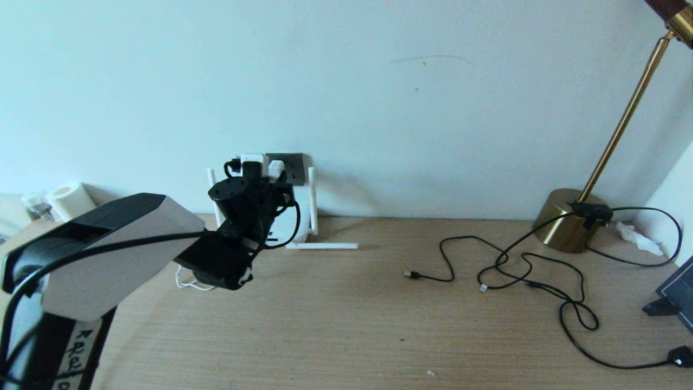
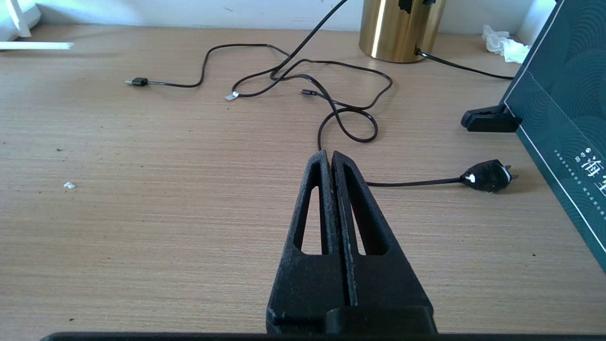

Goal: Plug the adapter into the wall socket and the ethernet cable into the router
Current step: Plug plug into socket

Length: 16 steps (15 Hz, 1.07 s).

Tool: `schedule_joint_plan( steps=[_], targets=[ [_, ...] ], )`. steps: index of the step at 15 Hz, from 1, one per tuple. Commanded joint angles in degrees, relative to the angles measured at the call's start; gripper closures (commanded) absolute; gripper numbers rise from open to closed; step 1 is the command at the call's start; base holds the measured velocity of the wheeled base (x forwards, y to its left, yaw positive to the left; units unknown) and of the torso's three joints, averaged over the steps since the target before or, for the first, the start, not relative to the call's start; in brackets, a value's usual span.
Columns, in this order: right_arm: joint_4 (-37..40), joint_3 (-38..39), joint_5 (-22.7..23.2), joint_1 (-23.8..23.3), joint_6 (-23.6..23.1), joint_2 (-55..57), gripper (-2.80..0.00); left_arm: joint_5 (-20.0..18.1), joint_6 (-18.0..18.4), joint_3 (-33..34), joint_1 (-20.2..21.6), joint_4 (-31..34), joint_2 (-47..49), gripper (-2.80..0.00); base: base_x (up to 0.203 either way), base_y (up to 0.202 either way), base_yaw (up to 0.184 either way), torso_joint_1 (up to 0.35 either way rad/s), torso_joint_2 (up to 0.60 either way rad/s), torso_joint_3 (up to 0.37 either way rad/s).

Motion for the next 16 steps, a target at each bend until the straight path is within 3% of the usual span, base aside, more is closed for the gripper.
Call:
schedule_joint_plan(
  steps=[1, 16],
  targets=[
    [-0.02, 0.00, 0.00, 0.00, 0.02, 0.09, 0.00, 0.07, 0.04, -0.05, -0.21, -0.30, 0.05, 0.00, 0.000, 0.000, 0.000, 0.000, 0.00, 0.000],
    [-0.02, 0.00, 0.00, 0.00, 0.02, 0.09, 0.00, 0.33, -0.02, 0.10, -0.13, -0.41, 0.40, 0.00, 0.000, 0.000, 0.000, 0.000, 0.00, 0.000]
  ],
)
